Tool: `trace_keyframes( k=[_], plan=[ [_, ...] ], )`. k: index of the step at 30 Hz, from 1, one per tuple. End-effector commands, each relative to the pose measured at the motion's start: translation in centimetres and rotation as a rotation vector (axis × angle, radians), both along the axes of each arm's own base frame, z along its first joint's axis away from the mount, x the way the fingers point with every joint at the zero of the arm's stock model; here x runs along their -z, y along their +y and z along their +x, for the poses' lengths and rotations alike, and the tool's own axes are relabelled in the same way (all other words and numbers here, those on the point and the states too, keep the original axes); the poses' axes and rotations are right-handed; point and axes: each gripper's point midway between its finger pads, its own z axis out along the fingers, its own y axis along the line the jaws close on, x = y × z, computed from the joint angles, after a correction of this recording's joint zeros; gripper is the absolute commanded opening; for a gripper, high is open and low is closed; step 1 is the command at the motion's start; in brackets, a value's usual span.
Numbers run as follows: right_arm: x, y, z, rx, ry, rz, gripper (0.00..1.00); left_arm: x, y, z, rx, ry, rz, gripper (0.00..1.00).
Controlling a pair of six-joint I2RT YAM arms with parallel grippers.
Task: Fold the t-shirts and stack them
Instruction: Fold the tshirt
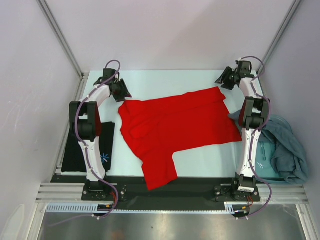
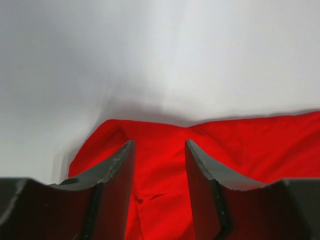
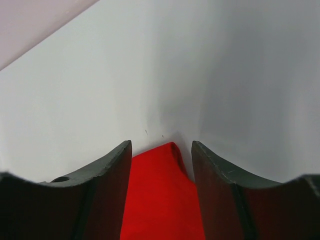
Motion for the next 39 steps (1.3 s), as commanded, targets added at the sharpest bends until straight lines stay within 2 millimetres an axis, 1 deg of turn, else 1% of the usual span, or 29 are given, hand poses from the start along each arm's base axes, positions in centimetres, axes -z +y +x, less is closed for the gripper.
trace_keyframes(
  k=[1,2,4,5,7,11,13,15,17,20,21,23,24,26,27,28,29,30,31,32,33,35,37,39],
  plan=[
    [-1.6,1.3,0.3,-0.073,-0.045,-0.024,0.56,0.2,0.3,0.4,-0.008,-0.004,-0.04,0.49],
    [-0.8,1.7,-0.3,-0.084,-0.02,-0.034,0.56,0.2,0.3,0.5,-0.007,-0.003,-0.05,0.49],
    [-0.5,1.5,-0.6,-0.084,-0.01,-0.055,0.56,0.4,0.2,0.5,0.0,0.0,-0.062,0.51],
    [0.1,1.3,-1.0,-0.078,0.01,-0.064,0.56,0.4,0.1,0.6,0.003,-0.001,-0.067,0.52],
    [0.3,1.2,-1.2,-0.08,0.02,-0.075,0.56,0.5,0.1,0.5,0.005,0.002,-0.072,0.56],
    [0.9,1.5,-2.1,-0.105,0.05,-0.09,0.56,0.5,0.1,0.2,0.007,0.013,-0.075,0.57],
    [1.1,1.6,-2.4,-0.116,0.061,-0.106,0.55,0.4,0.0,-0.1,0.009,0.016,-0.079,0.55],
    [1.4,1.5,-2.7,-0.124,0.07,-0.113,0.55,0.8,0.2,-0.5,0.004,0.026,-0.071,0.52],
    [1.8,1.6,-3.0,-0.125,0.08,-0.113,0.49,1.1,0.4,-0.5,-0.005,0.032,-0.054,0.5],
    [2.1,1.5,-3.0,-0.113,0.088,-0.108,0.46,1.4,0.8,-0.1,-0.013,0.033,-0.049,0.47],
    [2.0,1.5,-2.9,-0.108,0.087,-0.106,0.43,1.5,0.9,0.0,-0.02,0.036,-0.045,0.43],
    [2.2,1.4,-2.6,-0.095,0.084,-0.105,0.4,1.8,1.5,0.2,-0.035,0.042,-0.03,0.39],
    [2.2,1.4,-2.5,-0.08,0.085,-0.096,0.37,1.6,1.6,0.4,-0.039,0.037,-0.025,0.34],
    [2.1,1.1,-2.1,-0.06,0.076,-0.091,0.32,1.4,1.9,0.4,-0.056,0.035,-0.012,0.28],
    [2.3,1.0,-2.0,-0.043,0.081,-0.082,0.27,1.5,2.0,0.3,-0.061,0.036,-0.007,0.2],
    [2.3,0.9,-1.8,-0.034,0.078,-0.08,0.23,1.4,3.0,0.4,-0.083,0.035,-0.005,0.17],
    [2.3,0.6,-1.7,-0.016,0.079,-0.088,0.2,1.5,3.8,0.2,-0.106,0.04,0.001,0.09],
    [2.5,0.4,-1.6,-0.001,0.084,-0.092,0.13,1.2,4.2,0.2,-0.118,0.034,0.008,0.05],
    [2.7,0.3,-1.6,0.014,0.089,-0.087,0.1,1.1,4.5,0.1,-0.129,0.035,0.014,0.01],
    [2.7,0.0,-1.4,0.033,0.086,-0.097,0.06,1.3,4.8,-0.2,-0.144,0.041,0.013,0.0],
    [2.7,-0.3,-1.4,0.049,0.088,-0.101,0.0,0.6,5.1,0.0,-0.156,0.018,0.023,0.01],
    [2.5,-0.9,-1.1,0.086,0.084,-0.117,0.0,0.5,5.5,-0.1,-0.17,0.003,0.027,0.0],
    [2.2,-1.1,-1.0,0.104,0.074,-0.125,0.0,-0.3,6.3,-0.1,-0.203,-0.02,0.059,0.0],
    [1.9,-1.7,-0.7,0.136,0.065,-0.144,0.0,-0.5,6.8,-0.2,-0.224,-0.027,0.077,0.0]
  ],
)
